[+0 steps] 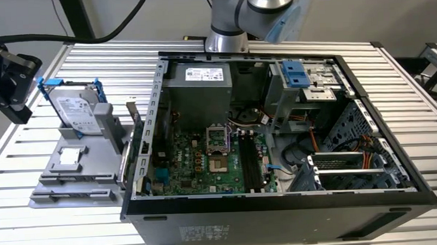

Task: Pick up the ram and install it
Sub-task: 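Pick up the ram and move it above insertion slot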

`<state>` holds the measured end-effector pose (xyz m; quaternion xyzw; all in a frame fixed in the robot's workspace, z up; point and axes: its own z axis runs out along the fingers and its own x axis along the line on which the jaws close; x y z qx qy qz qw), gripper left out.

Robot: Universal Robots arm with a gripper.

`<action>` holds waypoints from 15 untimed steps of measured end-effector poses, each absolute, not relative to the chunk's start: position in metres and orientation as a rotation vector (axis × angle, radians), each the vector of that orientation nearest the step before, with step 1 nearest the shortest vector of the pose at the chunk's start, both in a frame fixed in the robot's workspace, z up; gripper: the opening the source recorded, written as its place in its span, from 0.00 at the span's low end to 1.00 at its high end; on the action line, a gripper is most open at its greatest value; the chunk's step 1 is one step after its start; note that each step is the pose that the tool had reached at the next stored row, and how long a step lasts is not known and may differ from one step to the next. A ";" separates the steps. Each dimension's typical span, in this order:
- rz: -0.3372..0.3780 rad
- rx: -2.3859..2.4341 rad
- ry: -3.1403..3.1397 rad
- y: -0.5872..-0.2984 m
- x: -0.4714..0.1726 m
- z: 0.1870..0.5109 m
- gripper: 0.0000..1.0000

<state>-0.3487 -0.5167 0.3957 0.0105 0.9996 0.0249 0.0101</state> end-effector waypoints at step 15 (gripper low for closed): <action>0.080 -0.377 3.104 -0.517 -0.349 0.396 0.00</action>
